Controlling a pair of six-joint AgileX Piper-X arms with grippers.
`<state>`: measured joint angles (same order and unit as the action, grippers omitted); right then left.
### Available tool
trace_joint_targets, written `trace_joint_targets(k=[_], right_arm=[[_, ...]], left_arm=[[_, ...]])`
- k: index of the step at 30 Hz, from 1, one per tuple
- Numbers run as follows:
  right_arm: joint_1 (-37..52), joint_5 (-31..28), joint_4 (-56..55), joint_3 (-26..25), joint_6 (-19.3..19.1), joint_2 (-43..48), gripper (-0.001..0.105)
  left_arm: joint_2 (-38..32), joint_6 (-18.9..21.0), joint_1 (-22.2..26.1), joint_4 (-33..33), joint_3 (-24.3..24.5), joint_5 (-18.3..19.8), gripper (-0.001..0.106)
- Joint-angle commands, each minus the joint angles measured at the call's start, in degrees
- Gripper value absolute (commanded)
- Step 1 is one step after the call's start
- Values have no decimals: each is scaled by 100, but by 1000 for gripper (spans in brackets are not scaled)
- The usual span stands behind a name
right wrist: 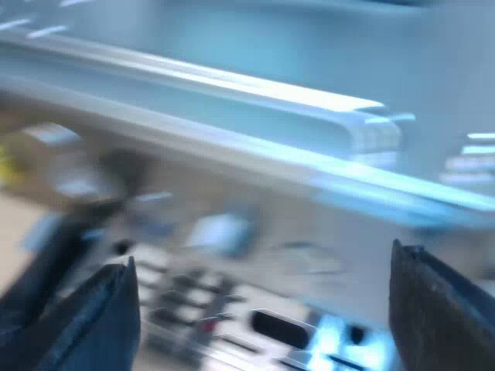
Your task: Put the handle in the coffee machine
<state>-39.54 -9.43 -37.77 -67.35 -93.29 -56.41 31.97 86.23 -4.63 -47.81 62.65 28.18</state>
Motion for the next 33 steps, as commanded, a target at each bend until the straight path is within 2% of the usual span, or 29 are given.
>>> trace_joint_targets(k=[1,5,7,10,15,17,19,21,25,28,30,33], right_arm=[[409,-84,-149,-56,-28,219,69],[1016,-110,-181,-10,-28,600,69],[1326,-110,-335,-11,-28,829,69],[1683,-110,-666,-11,-28,1134,69],[1912,-75,-1064,85,-82,1572,69],[1911,-90,-1170,258,-101,1873,69],[1911,-93,-1233,685,-78,2537,69],[1911,-93,-1250,875,-79,2757,69],[1911,-93,-1256,1560,-79,3795,69],[1911,-93,-1256,1794,-79,4306,69],[1911,-93,-1271,1939,-94,4648,69],[1911,-93,-1295,2060,-351,5049,69]], left_arm=[[-17,235,16,-80,237,-45,67],[-151,226,16,-210,381,-58,67],[-310,226,16,-211,380,-258,67],[-486,226,16,-245,369,-300,67],[-771,226,16,-387,369,-319,66],[-932,243,16,-534,369,-490,66],[-1108,241,16,-759,359,-831,66],[-1225,241,16,-885,328,-949,66],[-1536,283,128,-914,102,-966,66],[-1784,518,421,-994,-88,-966,66],[-1994,523,611,-1064,-247,-929,66],[-2398,523,733,-1146,-462,-813,66]])
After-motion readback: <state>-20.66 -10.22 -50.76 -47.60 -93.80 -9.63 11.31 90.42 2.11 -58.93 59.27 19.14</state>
